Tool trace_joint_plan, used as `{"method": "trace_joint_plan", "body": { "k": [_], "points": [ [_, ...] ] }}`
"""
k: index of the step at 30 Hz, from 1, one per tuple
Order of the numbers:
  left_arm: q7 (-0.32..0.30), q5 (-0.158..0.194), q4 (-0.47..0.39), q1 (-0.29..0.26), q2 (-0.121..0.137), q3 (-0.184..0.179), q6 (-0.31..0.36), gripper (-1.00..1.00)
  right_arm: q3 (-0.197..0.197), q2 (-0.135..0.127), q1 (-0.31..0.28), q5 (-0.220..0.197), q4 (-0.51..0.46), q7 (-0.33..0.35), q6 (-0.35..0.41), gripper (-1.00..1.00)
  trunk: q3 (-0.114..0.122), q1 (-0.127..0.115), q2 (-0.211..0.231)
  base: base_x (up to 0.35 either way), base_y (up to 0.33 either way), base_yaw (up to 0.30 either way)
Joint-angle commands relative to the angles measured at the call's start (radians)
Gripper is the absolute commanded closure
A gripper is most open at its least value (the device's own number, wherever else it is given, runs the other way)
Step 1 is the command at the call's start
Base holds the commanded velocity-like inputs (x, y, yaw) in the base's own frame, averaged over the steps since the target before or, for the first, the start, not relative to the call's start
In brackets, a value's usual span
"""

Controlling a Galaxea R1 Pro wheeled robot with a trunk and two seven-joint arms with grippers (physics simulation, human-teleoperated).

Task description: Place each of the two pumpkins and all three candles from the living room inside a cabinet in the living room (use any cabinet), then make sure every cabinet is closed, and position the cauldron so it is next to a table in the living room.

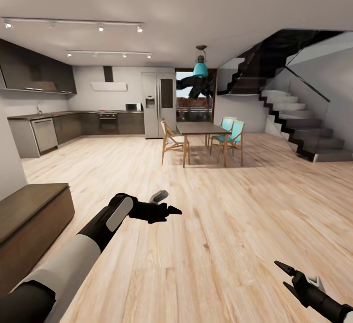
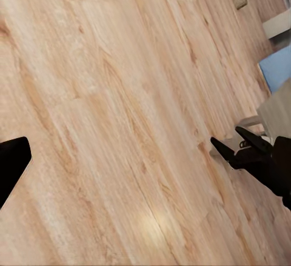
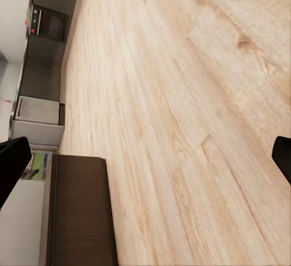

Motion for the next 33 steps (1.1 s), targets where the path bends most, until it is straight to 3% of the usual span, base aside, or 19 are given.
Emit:
{"method": "trace_joint_plan", "body": {
  "k": [1,14,24,30,33],
  "points": [
    [-0.01,-0.009,0.0,-0.001,0.001,-0.002,0.0,-1.0,0.007,0.0,-0.001,-0.011,0.0,0.002,0.009,-1.0,-0.001,0.0,0.0,0.333,0.0,-0.019],
    [-0.011,-0.006,0.002,0.002,0.002,-0.002,-0.002,-1.0,0.007,-0.001,-0.001,-0.011,0.0,0.003,0.017,-1.0,-0.001,0.0,0.0,0.296,0.0,-0.234],
    [-0.01,-0.018,0.001,0.009,0.005,-0.002,-0.007,-1.0,0.006,-0.003,-0.001,-0.012,0.001,0.002,0.022,-1.0,0.003,0.0,0.0,0.037,0.0,-0.281],
    [-0.011,-0.018,0.001,0.022,0.02,-0.002,-0.015,-1.0,0.006,-0.003,-0.001,-0.012,0.001,0.003,0.023,-1.0,0.005,0.0,0.0,0.001,0.0,-0.281],
    [-0.011,-0.018,0.001,0.033,0.026,-0.002,-0.033,-1.0,0.006,-0.017,-0.001,-0.012,0.0,0.0,0.027,-1.0,0.005,0.0,0.0,0.0,0.0,-0.277]
  ]
}}
